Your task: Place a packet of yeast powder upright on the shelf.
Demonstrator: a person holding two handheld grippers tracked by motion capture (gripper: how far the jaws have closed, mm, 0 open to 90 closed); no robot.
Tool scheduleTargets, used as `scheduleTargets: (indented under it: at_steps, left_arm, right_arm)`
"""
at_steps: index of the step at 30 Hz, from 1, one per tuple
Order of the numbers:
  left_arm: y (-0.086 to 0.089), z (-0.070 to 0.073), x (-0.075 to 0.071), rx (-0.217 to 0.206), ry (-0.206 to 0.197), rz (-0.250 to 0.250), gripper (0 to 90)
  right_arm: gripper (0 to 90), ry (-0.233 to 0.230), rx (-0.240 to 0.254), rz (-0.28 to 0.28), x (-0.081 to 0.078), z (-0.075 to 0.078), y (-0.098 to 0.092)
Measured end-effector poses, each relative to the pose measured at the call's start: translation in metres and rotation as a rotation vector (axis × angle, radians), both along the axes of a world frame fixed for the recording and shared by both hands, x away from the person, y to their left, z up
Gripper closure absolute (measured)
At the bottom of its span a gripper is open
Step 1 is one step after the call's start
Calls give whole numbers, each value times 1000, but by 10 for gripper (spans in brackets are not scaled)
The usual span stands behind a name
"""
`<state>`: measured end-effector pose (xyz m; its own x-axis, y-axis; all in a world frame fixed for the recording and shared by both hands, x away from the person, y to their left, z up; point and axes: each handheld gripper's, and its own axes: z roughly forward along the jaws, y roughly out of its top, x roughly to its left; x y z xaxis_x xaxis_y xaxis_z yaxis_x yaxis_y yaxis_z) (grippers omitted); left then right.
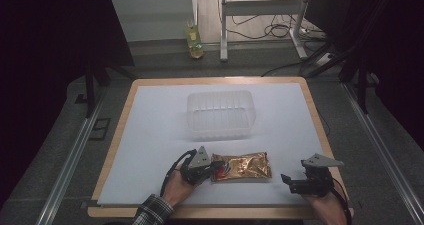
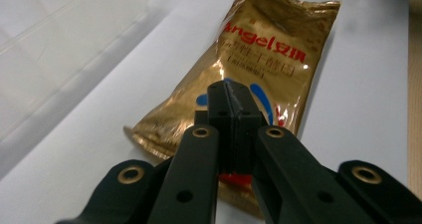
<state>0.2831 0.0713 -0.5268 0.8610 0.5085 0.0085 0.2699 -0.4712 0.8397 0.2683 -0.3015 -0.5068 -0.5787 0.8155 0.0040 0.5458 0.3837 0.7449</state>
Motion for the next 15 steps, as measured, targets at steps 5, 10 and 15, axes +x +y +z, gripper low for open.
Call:
scheduleTargets:
  at_steps: [5,10,15]
  left_arm:
    - [-6,-7,3,18,10,-8,895]
    - [-4,-8,5,22,29,-6,896]
    - [-4,-8,3,56,13,-3,897]
  right_arm:
    - [89,3,-6,2,0,-1,0]
    - [88,3,-23,-10,0,0,0]
    - [88,1,-16,-6,-1,3,0]
